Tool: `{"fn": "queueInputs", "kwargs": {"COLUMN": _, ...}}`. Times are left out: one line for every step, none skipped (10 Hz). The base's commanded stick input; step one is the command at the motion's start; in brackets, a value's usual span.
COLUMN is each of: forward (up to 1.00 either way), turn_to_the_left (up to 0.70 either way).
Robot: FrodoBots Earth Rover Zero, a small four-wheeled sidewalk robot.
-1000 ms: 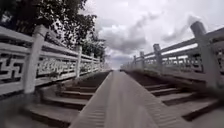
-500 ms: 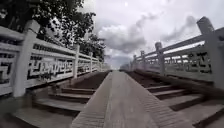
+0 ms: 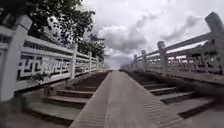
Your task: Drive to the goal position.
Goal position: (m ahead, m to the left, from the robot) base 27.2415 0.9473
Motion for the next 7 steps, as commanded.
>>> {"fn": "queueInputs", "kwargs": {"forward": 0.45, "turn_to_the_left": 0.00}}
{"fn": "queueInputs", "kwargs": {"forward": 0.45, "turn_to_the_left": 0.00}}
{"fn": "queueInputs", "kwargs": {"forward": 0.45, "turn_to_the_left": 0.00}}
{"fn": "queueInputs", "kwargs": {"forward": 0.45, "turn_to_the_left": 0.00}}
{"fn": "queueInputs", "kwargs": {"forward": 0.45, "turn_to_the_left": 0.00}}
{"fn": "queueInputs", "kwargs": {"forward": 0.45, "turn_to_the_left": 0.00}}
{"fn": "queueInputs", "kwargs": {"forward": 0.45, "turn_to_the_left": 0.00}}
